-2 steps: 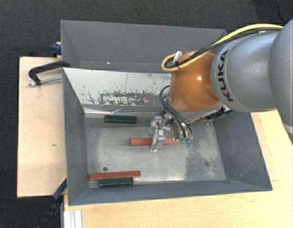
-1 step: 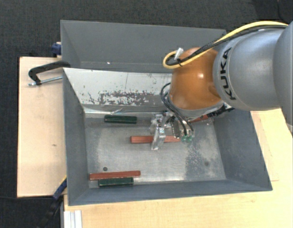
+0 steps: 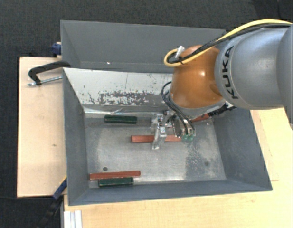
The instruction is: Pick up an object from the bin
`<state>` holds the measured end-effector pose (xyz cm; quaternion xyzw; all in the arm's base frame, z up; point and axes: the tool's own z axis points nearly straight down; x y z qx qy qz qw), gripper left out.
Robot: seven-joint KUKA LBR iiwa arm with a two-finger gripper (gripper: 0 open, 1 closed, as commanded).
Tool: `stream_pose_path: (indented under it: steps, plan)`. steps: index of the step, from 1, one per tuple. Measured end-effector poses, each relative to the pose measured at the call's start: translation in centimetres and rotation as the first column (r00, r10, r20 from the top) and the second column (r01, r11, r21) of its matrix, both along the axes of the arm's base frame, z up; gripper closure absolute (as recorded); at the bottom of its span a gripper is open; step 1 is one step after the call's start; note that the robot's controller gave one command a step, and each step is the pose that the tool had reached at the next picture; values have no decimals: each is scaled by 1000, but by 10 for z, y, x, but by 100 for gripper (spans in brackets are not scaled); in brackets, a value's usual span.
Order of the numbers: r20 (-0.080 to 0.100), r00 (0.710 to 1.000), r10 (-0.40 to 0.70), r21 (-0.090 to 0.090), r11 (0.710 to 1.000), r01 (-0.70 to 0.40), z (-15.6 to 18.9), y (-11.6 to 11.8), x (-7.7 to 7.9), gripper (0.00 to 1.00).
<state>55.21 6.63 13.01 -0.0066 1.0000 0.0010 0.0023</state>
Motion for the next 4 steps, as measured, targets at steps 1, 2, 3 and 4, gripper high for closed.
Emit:
stream_pose_path:
  steps: [1,2,3,4]
  plan:
    - [-2,1000,0,0,1000,0,11,0,0,100]
    - [1,1000,0,0,1000,0,23,0,1,100]
    - [3,1000,0,0,1000,0,30,0,1,100]
    - [3,1000,0,0,1000,0,34,1,2,100]
